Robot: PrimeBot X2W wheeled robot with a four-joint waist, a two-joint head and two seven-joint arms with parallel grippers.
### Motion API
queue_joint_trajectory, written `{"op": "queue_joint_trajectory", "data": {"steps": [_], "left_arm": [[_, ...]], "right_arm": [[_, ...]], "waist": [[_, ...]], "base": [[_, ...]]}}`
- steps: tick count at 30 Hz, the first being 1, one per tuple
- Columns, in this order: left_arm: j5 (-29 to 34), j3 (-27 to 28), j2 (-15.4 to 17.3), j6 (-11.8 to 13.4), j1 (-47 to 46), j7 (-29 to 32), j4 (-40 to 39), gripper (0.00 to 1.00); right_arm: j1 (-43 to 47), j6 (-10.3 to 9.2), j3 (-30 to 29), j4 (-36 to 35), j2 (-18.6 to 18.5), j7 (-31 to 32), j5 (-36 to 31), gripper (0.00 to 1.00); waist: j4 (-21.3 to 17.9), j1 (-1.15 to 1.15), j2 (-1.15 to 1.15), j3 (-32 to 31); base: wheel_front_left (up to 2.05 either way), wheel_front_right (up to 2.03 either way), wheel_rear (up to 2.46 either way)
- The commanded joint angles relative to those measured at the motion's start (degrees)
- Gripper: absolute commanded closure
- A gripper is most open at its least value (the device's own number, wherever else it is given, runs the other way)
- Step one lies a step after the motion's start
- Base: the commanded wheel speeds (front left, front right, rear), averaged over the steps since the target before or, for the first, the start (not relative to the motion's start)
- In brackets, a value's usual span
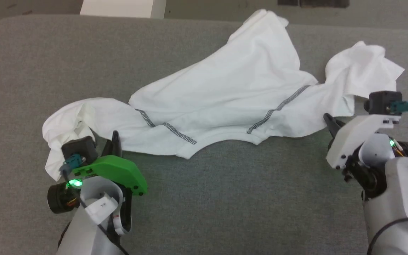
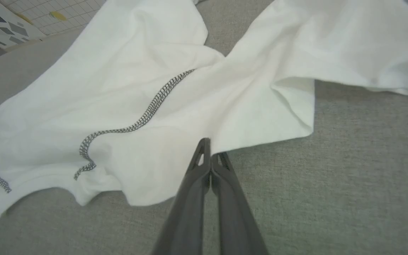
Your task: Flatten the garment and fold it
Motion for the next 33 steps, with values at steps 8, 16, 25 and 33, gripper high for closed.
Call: {"op": "queue_joint_trajectory", "data": {"steps": [8, 16, 25, 33], "left_arm": [[-6.3, 3.15, 2.5, -5.38, 0.37, 0.09, -11.83, 1.0], [-15.89, 5.23, 5.8, -8.45, -6.78, 12.7, -26.44, 1.0], [-11.57, 5.7, 11.6, -6.63, -26.0, 20.03, -26.1, 1.0], [-4.17, 4.88, 14.74, -4.59, -47.45, 21.36, -17.26, 1.0]], "right_arm": [[9.84, -0.08, 0.62, -21.98, -5.96, 4.21, 1.04, 1.0], [6.64, -0.08, -0.27, -39.69, -17.36, 16.7, 1.55, 1.0], [-13.39, -0.08, 3.14, -35.57, -27.12, 20.23, 3.21, 1.0], [-34.25, -0.08, 8.76, -21.72, -30.79, 14.72, 1.13, 1.0]], "waist": [[-3.52, 0.0, 0.0, -7.72], [-7.24, 0.0, 0.0, -7.62], [-9.46, 0.0, 0.0, 1.45], [-11.2, 0.0, 0.0, 13.43]], "base": [[0.0, 0.0, 0.0], [0.0, 0.0, 0.0], [0.0, 0.0, 0.0], [0.0, 0.0, 0.0]]}}
